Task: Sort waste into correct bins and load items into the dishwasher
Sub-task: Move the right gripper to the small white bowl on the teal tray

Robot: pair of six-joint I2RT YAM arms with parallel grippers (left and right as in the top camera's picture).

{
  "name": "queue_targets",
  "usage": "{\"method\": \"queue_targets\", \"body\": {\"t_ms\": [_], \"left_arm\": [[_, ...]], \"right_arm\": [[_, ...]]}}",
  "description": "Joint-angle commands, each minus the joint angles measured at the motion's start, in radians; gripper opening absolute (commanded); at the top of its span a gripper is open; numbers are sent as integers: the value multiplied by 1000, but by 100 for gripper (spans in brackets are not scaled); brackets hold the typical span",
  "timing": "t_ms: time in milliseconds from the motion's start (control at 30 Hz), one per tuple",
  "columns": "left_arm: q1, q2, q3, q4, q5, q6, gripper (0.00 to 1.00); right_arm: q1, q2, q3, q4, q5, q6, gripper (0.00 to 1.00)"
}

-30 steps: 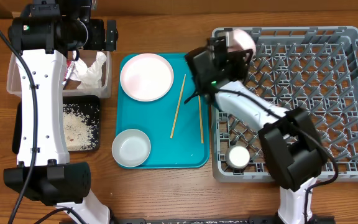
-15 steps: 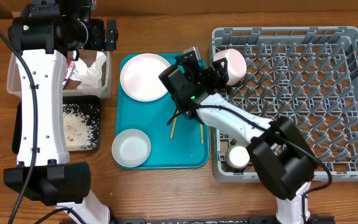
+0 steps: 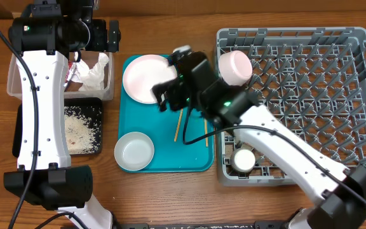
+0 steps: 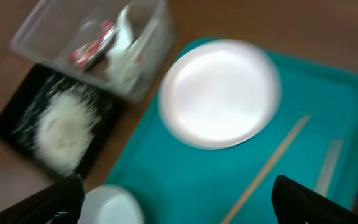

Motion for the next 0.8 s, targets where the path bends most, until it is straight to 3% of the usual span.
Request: {"method": "queue_targets", "body": {"t_ms": [0, 133, 267, 433, 633, 767], "left_arm": [[-1, 5, 16, 3, -6, -6, 100], [-1, 5, 16, 3, -6, -6, 100], [-1, 5, 16, 3, -6, -6, 100], [-2, 5, 16, 3, -6, -6, 100], [-2, 5, 16, 3, -6, -6, 100], [-2, 5, 16, 3, -6, -6, 100]], "right_arm": [[71, 96, -33, -8, -129, 81, 90], [127, 196, -45, -14, -113, 90, 75], [136, 271, -45, -32, -103, 159, 67], [136, 321, -45, -31, -149, 181, 47], [134, 356, -39, -28, -148, 184, 40], [129, 378, -15, -51, -154, 194, 26]]}}
